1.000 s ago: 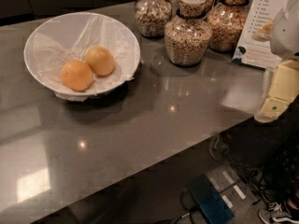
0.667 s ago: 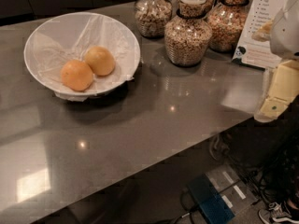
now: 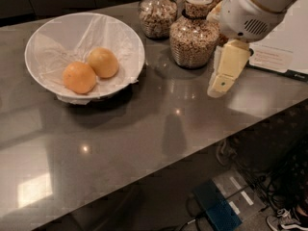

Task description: Pick orange from white bowl

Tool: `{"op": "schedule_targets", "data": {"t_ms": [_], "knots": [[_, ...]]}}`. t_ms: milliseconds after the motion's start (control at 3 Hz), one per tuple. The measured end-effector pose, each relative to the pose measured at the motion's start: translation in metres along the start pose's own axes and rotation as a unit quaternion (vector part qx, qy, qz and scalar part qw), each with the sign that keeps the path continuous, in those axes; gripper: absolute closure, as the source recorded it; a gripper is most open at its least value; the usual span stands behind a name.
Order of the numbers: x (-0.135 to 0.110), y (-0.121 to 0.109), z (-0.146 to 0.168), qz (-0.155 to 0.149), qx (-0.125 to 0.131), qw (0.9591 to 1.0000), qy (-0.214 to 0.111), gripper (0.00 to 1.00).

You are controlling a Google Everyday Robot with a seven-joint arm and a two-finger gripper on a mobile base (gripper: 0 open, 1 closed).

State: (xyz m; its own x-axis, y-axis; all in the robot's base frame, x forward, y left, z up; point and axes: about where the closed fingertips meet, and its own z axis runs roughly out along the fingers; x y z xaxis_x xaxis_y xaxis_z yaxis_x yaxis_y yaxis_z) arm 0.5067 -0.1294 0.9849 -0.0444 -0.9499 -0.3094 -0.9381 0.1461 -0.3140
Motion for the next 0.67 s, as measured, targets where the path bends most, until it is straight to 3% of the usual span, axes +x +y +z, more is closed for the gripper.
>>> {"op": "schedule_targets", "data": {"t_ms": [333, 667], "knots": [[-0.044, -0.024, 0.016, -0.034, 0.005, 0.9991, -0.026, 0.0], [-0.049, -0.031, 0.026, -0.038, 0.008, 0.9989, -0.027, 0.0]]}}
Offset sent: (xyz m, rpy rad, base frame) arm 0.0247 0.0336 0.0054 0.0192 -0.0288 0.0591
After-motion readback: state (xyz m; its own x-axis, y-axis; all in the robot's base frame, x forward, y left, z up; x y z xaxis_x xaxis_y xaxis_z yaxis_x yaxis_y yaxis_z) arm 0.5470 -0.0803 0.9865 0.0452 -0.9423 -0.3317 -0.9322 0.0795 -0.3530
